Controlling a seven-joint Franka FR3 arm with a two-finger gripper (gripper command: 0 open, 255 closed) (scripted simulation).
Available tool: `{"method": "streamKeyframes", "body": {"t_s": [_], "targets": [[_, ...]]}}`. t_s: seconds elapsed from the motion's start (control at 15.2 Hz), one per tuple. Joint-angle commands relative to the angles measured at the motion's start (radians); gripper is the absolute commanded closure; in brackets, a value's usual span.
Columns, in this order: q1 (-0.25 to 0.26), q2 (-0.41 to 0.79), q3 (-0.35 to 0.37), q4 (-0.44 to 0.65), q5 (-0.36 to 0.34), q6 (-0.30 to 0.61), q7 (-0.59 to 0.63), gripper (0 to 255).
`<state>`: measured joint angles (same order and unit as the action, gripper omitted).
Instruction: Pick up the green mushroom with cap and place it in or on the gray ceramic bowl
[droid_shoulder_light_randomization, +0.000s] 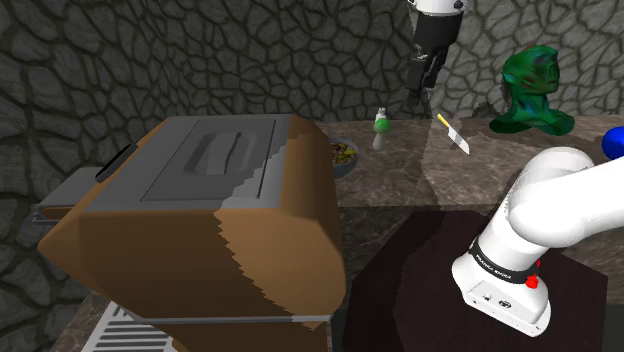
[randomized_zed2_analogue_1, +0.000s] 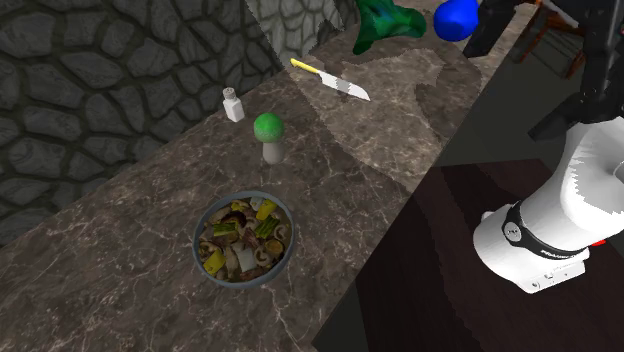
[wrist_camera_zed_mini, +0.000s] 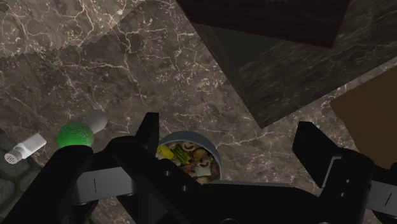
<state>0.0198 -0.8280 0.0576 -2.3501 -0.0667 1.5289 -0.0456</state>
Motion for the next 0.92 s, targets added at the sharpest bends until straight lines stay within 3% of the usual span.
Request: {"method": "streamKeyframes", "body": {"t_s": [0.0, 0.86], "targets": [[0.000, 0.000, 0.000, 0.000, 0.000, 0.000, 0.000, 0], [-0.079, 0.305, -0.106, -0.074, -0.183, 0.381, -0.100, 0]]}}
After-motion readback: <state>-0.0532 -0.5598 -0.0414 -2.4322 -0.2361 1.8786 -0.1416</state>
